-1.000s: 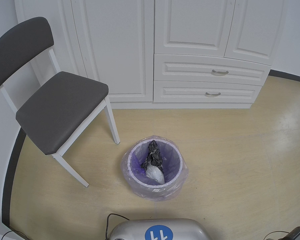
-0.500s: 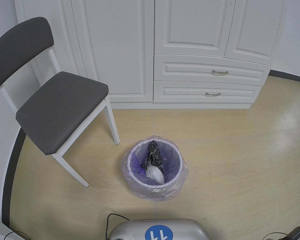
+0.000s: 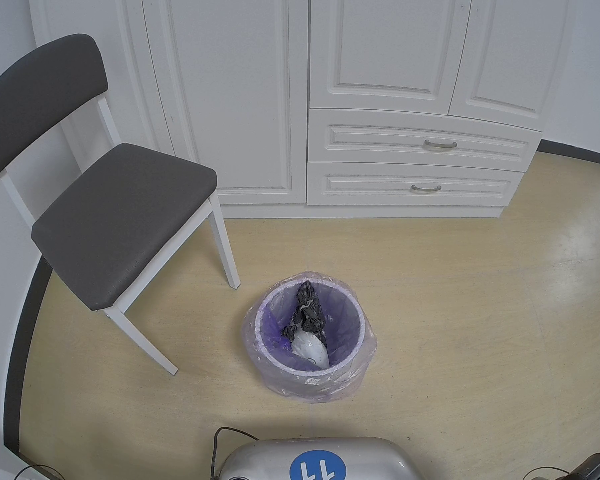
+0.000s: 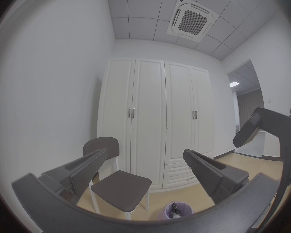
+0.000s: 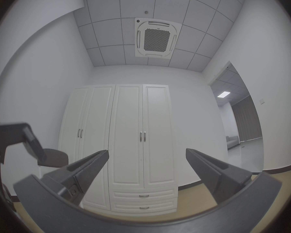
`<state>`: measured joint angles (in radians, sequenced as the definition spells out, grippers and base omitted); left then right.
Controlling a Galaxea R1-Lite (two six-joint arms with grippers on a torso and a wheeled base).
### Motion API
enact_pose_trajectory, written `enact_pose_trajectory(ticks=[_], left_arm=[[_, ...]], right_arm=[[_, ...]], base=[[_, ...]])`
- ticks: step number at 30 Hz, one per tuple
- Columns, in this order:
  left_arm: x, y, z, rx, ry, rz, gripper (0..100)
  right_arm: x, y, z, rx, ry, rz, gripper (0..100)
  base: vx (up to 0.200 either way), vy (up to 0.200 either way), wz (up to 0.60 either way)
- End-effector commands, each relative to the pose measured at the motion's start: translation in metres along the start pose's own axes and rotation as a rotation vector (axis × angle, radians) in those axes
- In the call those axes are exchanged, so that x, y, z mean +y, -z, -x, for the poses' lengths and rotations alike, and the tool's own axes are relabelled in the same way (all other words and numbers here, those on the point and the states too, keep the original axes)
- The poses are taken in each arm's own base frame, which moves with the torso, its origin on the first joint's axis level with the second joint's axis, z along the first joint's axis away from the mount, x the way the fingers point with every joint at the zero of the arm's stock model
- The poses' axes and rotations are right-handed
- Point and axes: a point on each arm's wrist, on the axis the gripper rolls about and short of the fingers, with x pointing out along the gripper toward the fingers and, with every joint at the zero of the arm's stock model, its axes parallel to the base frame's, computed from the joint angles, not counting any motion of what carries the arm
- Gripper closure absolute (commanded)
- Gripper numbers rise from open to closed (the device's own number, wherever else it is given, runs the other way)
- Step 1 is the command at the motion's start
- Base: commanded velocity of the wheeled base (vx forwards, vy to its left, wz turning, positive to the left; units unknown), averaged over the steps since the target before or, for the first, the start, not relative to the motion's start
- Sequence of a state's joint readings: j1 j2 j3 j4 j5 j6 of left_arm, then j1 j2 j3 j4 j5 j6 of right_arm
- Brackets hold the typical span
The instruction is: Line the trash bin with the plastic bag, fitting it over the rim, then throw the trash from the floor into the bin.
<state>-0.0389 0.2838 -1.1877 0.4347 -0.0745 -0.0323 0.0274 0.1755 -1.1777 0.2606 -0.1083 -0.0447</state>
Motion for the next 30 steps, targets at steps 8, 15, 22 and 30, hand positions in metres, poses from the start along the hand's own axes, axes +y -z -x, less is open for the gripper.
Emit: enact_pose_trajectory(ticks=[8, 15, 22, 30], left_arm=[[-0.001, 0.021, 0.054, -0.011, -0.048, -0.002, 0], [-0.007, 0.065, 0.063, 0.096, -0.096, -0.016, 0], [-0.001, 0.110, 0.027, 0.159, -0.129, -0.036, 0], [0.008, 0.196, -0.014, 0.058, -0.134, -0.096, 0]], right_arm=[[0.003, 0.038, 0.040, 0.025, 0.007, 0.000, 0], [0.005, 0.073, 0.023, 0.113, -0.003, 0.008, 0], [0.008, 0.120, 0.002, 0.028, -0.001, 0.001, 0], [0.010, 0.156, -0.002, 0.043, 0.001, 0.001, 0]], base=[[0.000, 0.000, 0.00], [0.000, 0.000, 0.00], [0.000, 0.000, 0.00], [0.000, 0.000, 0.00]])
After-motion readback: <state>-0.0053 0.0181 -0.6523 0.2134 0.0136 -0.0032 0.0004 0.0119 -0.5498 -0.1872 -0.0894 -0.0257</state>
